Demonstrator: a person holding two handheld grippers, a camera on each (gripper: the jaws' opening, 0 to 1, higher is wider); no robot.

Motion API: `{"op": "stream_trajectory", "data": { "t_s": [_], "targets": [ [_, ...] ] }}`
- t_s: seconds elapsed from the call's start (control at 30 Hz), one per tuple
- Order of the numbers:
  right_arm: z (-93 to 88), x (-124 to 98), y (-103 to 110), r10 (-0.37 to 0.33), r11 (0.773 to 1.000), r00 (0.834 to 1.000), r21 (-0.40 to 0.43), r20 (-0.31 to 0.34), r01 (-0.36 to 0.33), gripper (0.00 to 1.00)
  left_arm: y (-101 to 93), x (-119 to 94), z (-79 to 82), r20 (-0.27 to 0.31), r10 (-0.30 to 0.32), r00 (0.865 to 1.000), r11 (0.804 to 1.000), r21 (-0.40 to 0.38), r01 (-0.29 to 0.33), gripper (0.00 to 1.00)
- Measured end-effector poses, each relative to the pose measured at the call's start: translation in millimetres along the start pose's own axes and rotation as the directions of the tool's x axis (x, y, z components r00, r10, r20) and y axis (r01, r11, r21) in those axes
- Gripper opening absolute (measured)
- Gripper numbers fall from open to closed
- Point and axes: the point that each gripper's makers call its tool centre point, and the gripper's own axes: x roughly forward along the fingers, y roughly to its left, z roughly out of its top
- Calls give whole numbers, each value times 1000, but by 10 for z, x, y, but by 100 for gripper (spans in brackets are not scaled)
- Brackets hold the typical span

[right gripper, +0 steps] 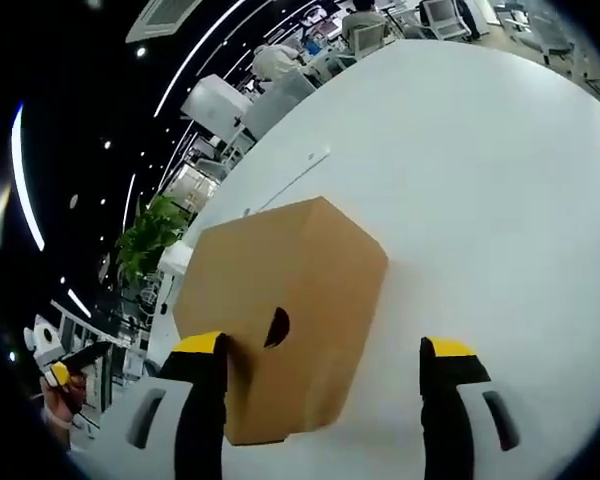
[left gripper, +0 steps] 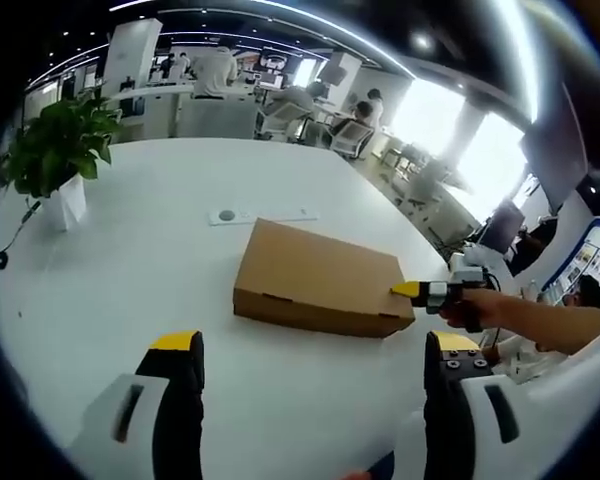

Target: Operate the shoe box by opening the lid, removing the specified soft item, and placing it in the target area until the item is outside and the box remains undamaged.

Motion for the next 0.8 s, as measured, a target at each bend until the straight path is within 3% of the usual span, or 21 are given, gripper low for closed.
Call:
{"op": "stream_trajectory", "data": {
  "t_s": [0.1,0.27,0.8],
  "targets": [
    [-8,12,19,9,1000,1000,25,-4,-9,80,-53,10,-7,1,-9,1000,1000,3,9,93],
    [-13,3,132,51,998,999,30,4,-51,70,-64,-5,-13,-4,-15,1000,1000,9,15,93],
    [-9,45,171,118,990,993,83,-6,-117,62,-61,-1,-4,7,-10,1000,1000,0,10,93]
  ]
}}
